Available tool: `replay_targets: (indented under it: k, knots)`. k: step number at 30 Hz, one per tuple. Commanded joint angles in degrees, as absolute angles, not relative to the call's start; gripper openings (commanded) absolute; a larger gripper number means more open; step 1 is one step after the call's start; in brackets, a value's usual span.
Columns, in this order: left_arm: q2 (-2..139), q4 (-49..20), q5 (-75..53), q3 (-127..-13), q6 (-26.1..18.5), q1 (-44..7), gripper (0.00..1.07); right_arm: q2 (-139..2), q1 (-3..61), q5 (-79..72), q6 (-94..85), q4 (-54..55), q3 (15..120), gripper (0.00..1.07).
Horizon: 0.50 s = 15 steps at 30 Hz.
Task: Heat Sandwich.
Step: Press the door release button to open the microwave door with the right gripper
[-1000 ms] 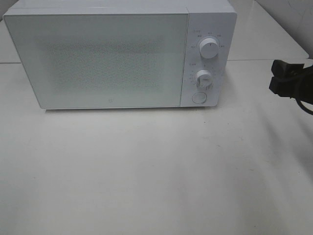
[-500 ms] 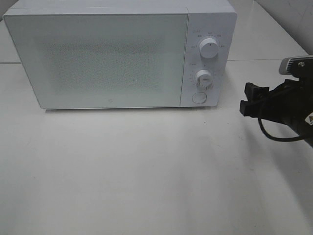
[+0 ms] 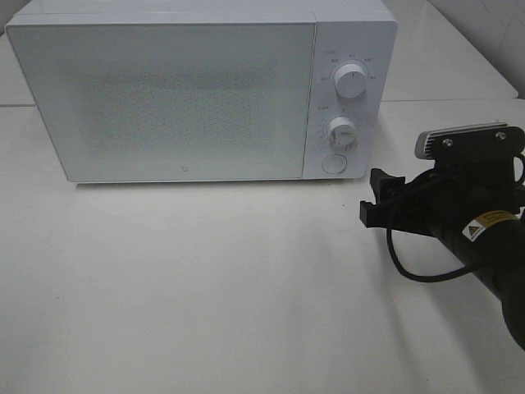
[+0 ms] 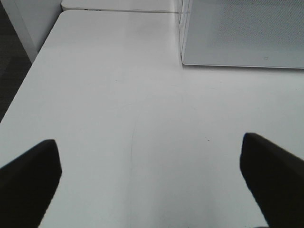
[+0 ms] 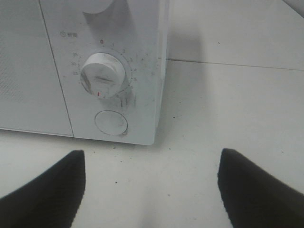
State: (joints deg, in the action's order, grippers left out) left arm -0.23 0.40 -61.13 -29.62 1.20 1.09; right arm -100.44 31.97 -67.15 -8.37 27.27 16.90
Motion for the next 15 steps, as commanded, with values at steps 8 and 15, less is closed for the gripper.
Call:
replay_targets:
  k: [8, 15]
  knots:
    - [-0.6, 0.3, -61.1, -29.6, 1.2, 1.3, 0.98, -100.3, 35.6, -67.7, -7.8, 29.7, 17.4, 0.75]
    - [-0.6, 0.3, -61.1, -29.6, 1.2, 1.3, 0.98, -100.3, 35.6, -67.3, 3.2, 30.0, 17.4, 0.75]
